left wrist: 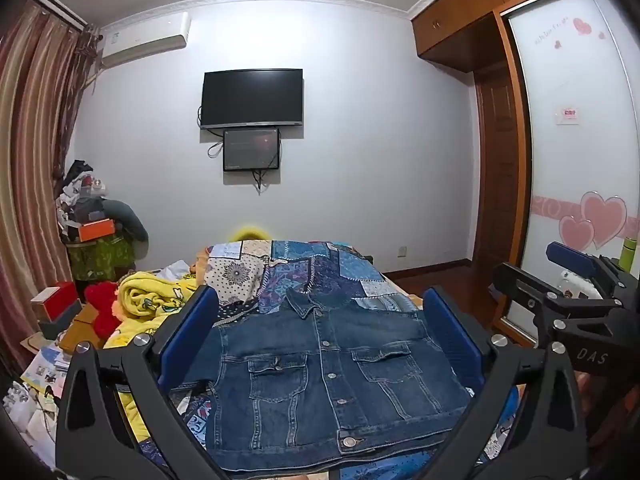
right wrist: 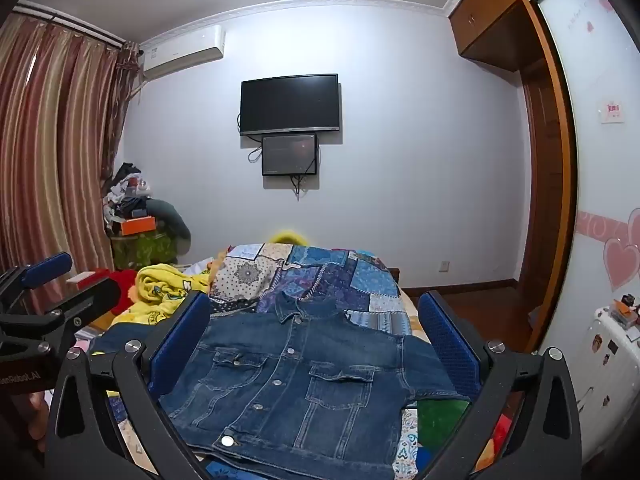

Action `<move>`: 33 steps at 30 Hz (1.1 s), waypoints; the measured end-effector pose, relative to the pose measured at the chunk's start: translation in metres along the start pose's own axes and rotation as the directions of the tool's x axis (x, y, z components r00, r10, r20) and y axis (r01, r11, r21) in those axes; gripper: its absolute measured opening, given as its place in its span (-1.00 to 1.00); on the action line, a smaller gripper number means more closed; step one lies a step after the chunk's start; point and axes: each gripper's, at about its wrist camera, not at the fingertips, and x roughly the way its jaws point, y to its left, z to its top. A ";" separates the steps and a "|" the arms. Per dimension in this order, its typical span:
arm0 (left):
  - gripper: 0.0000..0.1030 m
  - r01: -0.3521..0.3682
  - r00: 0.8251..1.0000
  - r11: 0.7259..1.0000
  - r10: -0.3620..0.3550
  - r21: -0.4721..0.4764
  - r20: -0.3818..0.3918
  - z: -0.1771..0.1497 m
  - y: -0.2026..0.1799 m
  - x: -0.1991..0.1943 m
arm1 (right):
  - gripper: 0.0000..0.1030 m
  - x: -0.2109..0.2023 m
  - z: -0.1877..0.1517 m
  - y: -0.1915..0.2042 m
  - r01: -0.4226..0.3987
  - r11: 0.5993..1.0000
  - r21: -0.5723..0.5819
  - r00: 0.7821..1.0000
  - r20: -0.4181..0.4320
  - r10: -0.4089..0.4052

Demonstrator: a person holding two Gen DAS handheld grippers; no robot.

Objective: Fold large clothes

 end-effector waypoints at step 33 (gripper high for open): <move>0.99 0.002 0.999 1.000 -0.002 0.003 -0.035 0.000 0.002 0.008 | 1.00 0.004 -0.001 -0.001 0.003 1.000 0.000 1.000 -0.010 -0.003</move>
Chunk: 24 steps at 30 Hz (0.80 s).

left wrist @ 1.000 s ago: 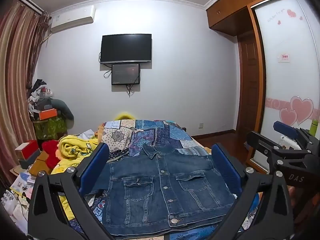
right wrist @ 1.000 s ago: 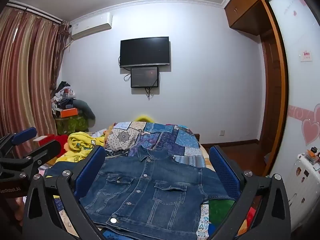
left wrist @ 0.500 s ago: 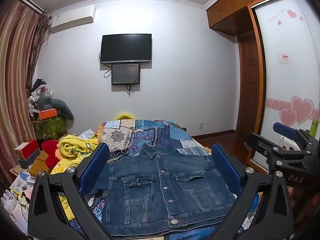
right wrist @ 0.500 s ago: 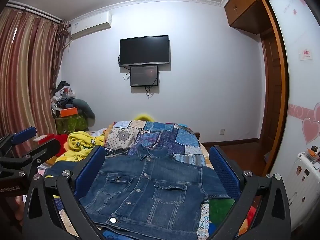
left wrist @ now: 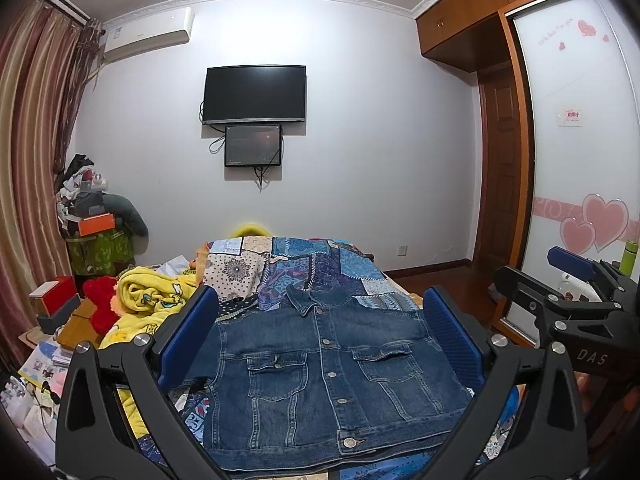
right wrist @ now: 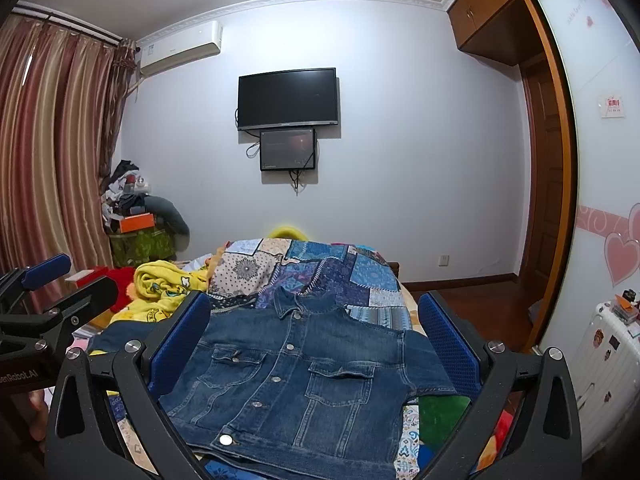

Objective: Fold large clothes

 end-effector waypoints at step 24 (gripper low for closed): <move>0.99 -0.008 1.000 1.000 0.008 -0.013 -0.008 0.000 0.002 0.004 | 1.00 0.003 0.000 0.001 -0.005 1.000 0.002 1.000 -0.010 0.005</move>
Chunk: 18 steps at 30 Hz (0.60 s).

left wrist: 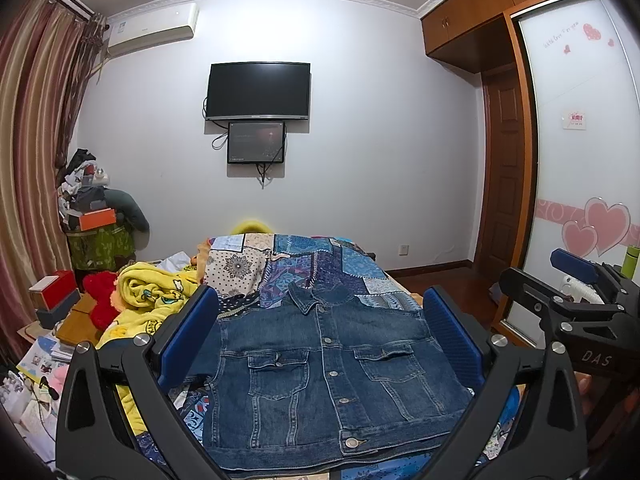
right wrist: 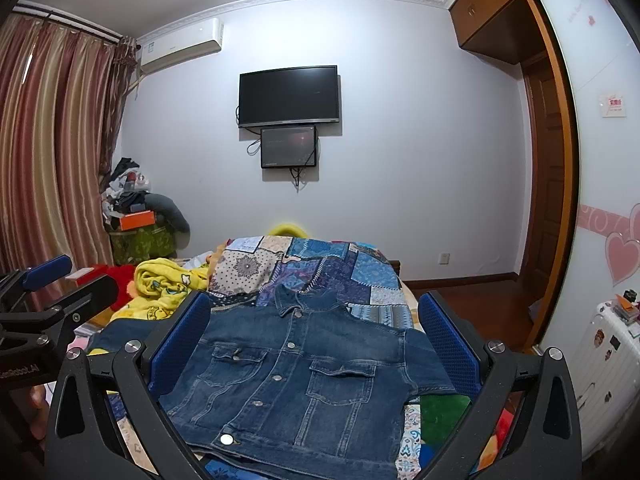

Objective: Fold large clothes

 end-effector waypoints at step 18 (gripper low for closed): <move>0.99 -0.011 1.000 1.000 0.011 -0.013 -0.006 -0.001 0.006 0.002 | 1.00 0.000 0.003 0.003 -0.010 1.000 0.004 1.000 -0.011 0.010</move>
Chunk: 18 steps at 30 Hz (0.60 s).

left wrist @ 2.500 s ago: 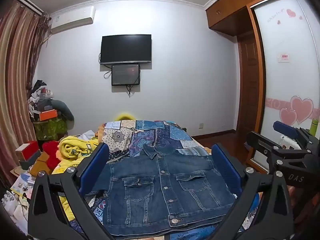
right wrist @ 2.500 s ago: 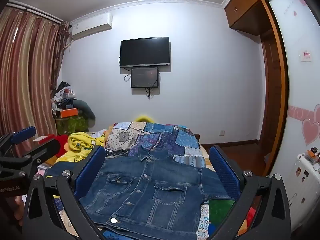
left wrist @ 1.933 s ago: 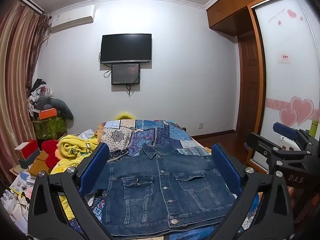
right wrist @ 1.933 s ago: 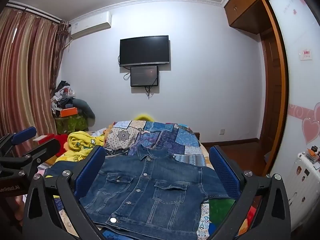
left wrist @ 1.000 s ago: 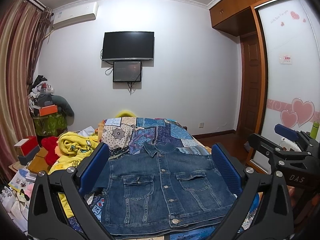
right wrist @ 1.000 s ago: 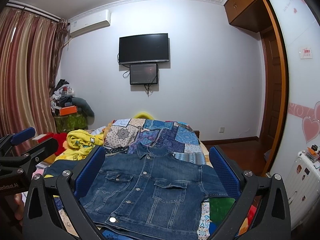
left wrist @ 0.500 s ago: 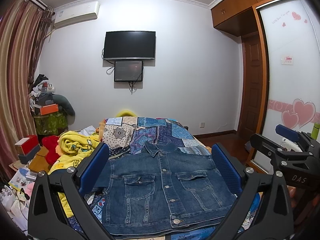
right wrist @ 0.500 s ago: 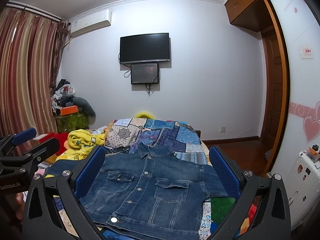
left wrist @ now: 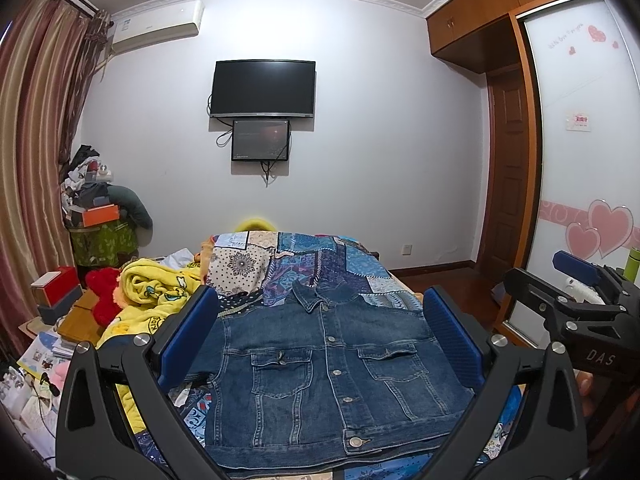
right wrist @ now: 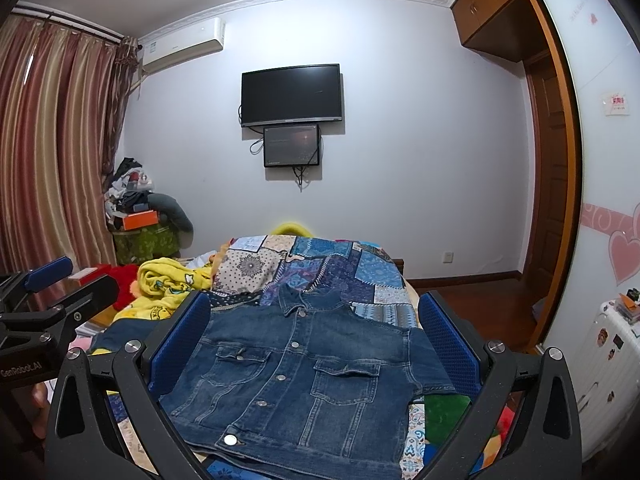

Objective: Fold large clothes

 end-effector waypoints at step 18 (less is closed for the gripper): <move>0.99 -0.063 0.993 0.996 0.057 -0.066 -0.099 -0.013 0.039 0.045 | 1.00 0.035 -0.006 -0.001 -0.009 1.000 -0.006 0.997 -0.073 0.008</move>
